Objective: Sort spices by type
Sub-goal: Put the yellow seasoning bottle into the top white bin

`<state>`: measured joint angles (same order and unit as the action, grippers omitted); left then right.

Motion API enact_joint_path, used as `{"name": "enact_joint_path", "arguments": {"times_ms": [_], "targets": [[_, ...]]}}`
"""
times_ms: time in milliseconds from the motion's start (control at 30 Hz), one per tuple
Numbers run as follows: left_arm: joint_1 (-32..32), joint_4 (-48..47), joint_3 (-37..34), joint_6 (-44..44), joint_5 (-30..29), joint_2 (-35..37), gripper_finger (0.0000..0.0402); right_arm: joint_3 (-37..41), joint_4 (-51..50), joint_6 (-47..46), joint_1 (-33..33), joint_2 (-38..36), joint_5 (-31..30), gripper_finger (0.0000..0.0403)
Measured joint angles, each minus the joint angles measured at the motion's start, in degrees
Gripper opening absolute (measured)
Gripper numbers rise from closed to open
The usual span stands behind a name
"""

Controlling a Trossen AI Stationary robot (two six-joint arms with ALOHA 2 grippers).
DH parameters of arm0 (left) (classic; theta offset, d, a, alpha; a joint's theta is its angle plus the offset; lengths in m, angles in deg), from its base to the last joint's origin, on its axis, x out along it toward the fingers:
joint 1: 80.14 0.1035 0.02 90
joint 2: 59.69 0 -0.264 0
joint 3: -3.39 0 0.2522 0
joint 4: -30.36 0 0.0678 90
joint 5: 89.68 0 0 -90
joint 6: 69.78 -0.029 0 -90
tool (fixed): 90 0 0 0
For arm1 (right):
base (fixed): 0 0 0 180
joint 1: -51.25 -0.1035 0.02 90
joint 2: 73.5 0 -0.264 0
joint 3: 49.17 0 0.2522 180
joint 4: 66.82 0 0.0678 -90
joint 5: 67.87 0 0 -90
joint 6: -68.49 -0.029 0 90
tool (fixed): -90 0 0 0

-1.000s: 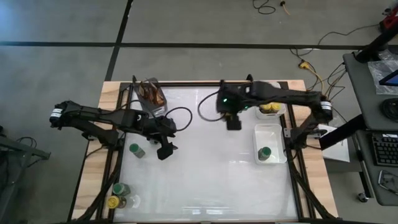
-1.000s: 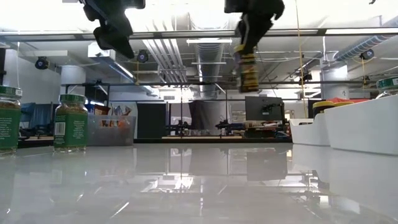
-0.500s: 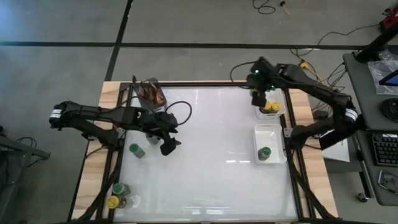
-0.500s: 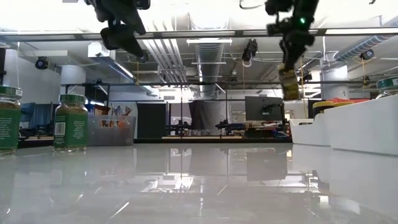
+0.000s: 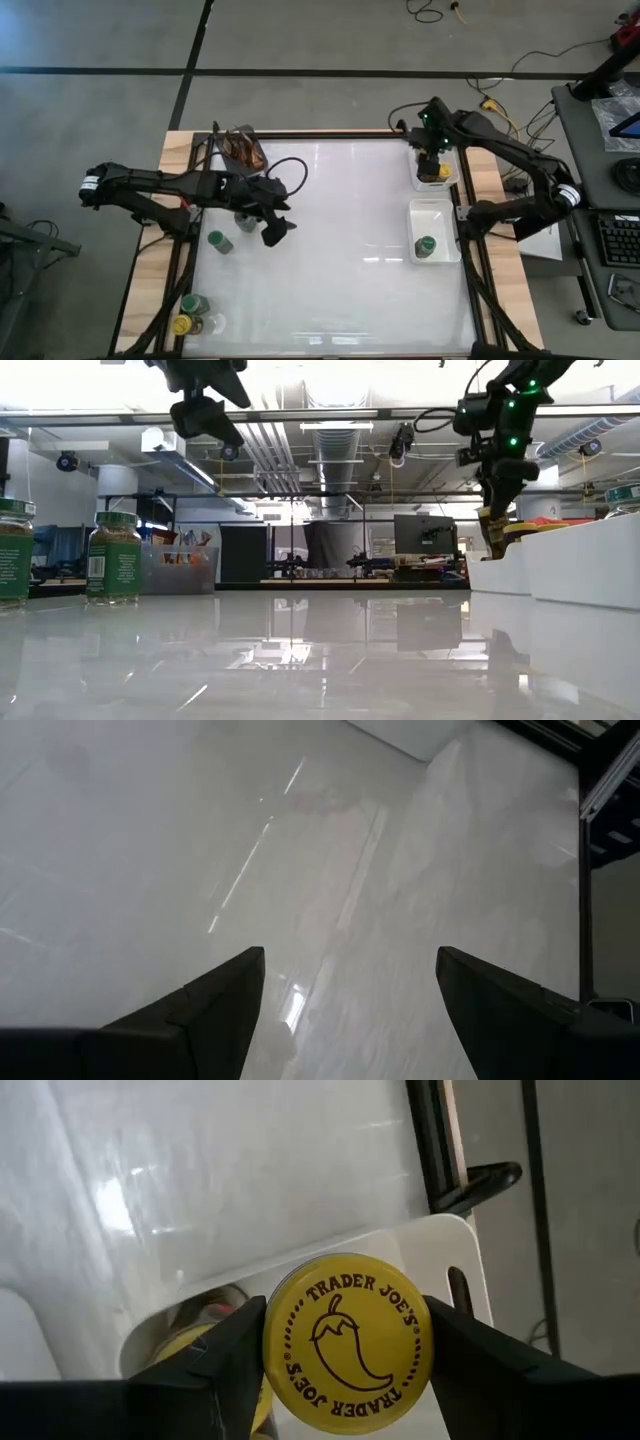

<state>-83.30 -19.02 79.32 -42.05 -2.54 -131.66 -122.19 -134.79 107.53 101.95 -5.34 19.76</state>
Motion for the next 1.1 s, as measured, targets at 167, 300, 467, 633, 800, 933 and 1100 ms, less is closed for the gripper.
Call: {"name": "enact_joint_path", "arguments": {"times_ms": [167,300,467,633,800,933,1100], "targets": [[0.00,0.63,0.00,0.02,-0.91,0.00,0.0279,1.42,1.44,2.32,1.57,0.29,1.54,0.0223],[0.00,2.35,0.00,0.02,-1.18,-0.02,0.0279,1.50,2.49,3.98,3.37,0.26,4.17,0.0223],[0.00,3.28,0.00,0.02,-1.67,-0.06,0.0279,1.54,2.30,6.08,5.11,1.19,5.36,0.0223],[0.01,4.08,0.00,0.02,-2.75,-0.07,0.0279,1.59,2.25,7.10,6.12,3.91,7.36,0.0224],[0.02,4.22,0.00,0.02,-2.77,-0.07,0.0279,1.63,2.53,7.66,6.58,6.26,7.34,0.0224],[0.02,4.26,0.00,0.02,-2.79,-0.07,0.0279,1.62,2.52,7.58,6.72,7.23,7.34,0.0224],[0.02,4.30,0.00,0.02,-4.15,-0.07,0.0279,1.61,1.99,7.53,6.72,7.39,7.33,0.0224]]}}
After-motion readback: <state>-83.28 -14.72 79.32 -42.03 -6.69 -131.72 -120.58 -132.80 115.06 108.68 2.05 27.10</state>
